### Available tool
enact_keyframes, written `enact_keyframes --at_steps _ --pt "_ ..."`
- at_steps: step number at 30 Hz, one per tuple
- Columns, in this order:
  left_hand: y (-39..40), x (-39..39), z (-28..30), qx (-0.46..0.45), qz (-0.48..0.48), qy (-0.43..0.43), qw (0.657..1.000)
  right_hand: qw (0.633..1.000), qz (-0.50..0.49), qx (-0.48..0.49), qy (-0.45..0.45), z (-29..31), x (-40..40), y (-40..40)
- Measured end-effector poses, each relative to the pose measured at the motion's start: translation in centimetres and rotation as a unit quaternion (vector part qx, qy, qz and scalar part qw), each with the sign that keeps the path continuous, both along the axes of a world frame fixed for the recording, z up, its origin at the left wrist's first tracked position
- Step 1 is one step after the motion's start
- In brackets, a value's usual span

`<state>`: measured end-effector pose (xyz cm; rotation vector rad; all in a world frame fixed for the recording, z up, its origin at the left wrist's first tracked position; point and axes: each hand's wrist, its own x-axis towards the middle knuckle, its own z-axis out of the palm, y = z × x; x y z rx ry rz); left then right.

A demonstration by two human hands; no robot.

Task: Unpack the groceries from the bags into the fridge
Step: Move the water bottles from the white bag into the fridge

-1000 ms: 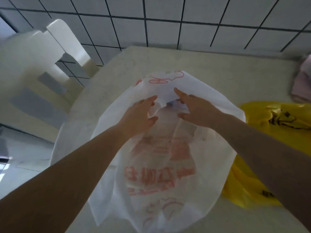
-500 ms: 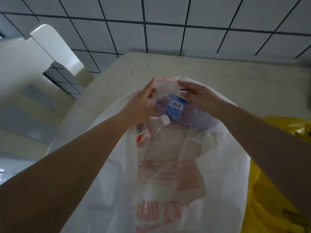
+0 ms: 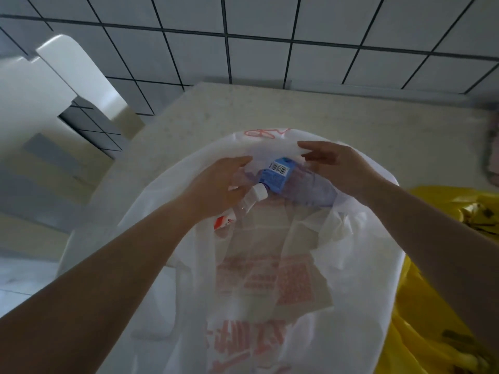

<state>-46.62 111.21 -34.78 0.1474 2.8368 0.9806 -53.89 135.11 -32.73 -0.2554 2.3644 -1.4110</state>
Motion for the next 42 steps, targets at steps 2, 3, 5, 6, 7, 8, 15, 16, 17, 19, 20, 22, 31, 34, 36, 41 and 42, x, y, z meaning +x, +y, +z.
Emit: enact_keyframes --at_steps 2,3,5,6,7,8,15,16,17,19,20,22,31,34,36,41,42 --pt "0.2 1.2 0.3 0.011 0.020 0.011 1.000 1.000 -0.006 -0.004 0.020 0.4 1.3 1.4" --pt "0.2 1.7 0.4 0.005 0.020 0.014 1.000 0.999 0.002 0.022 0.034 0.5 1.7 2.1" --pt "0.3 2.3 0.7 -0.015 0.007 0.014 1.000 0.993 0.034 0.098 0.051 0.4 2.5 3.6" --pt "0.3 2.4 0.5 -0.021 -0.002 0.013 1.000 0.987 0.051 0.140 0.053 0.3 2.7 4.3" --pt "0.3 2.5 0.4 -0.027 -0.009 0.008 1.000 0.980 0.066 0.178 0.053 0.0 3.0 4.8" --pt "0.3 2.7 0.3 -0.035 -0.018 0.007 0.999 0.972 0.080 0.216 0.054 -0.3 3.1 5.3" --pt "0.4 3.1 -0.6 -0.148 -0.024 -0.022 0.989 0.910 0.102 0.395 0.073 -1.6 4.0 5.0" --pt "0.6 3.2 -0.4 -0.165 -0.026 -0.024 0.986 0.908 0.097 0.399 0.080 -1.8 4.0 4.9" --pt "0.6 3.3 -0.2 -0.174 -0.026 -0.025 0.984 0.906 0.092 0.403 0.089 -1.9 4.2 4.8" --pt "0.8 3.7 0.3 -0.185 -0.035 -0.023 0.982 0.905 0.083 0.404 0.106 -1.7 4.6 4.8" --pt "0.9 4.1 0.6 -0.194 -0.044 -0.020 0.980 0.906 0.078 0.400 0.117 -1.3 4.9 4.8" --pt "1.0 5.0 0.9 -0.205 -0.057 -0.002 0.977 0.902 0.076 0.397 0.154 0.0 5.7 4.4" --pt "0.5 9.1 4.3 -0.112 0.008 0.169 0.979 0.893 0.120 0.311 0.303 8.5 7.6 0.3" --pt "0.2 9.9 5.8 -0.041 0.067 0.173 0.982 0.906 0.136 0.287 0.279 10.1 7.9 -1.0" --pt "0.3 10.4 6.3 0.009 0.098 0.169 0.981 0.924 0.142 0.251 0.253 10.4 8.4 -1.3" --pt "1.2 11.9 5.9 0.136 0.106 0.135 0.976 0.954 0.130 0.183 0.200 9.1 11.0 -0.8" --pt "1.4 12.3 5.7 0.152 0.104 0.126 0.975 0.963 0.115 0.154 0.187 8.5 11.7 -0.6"
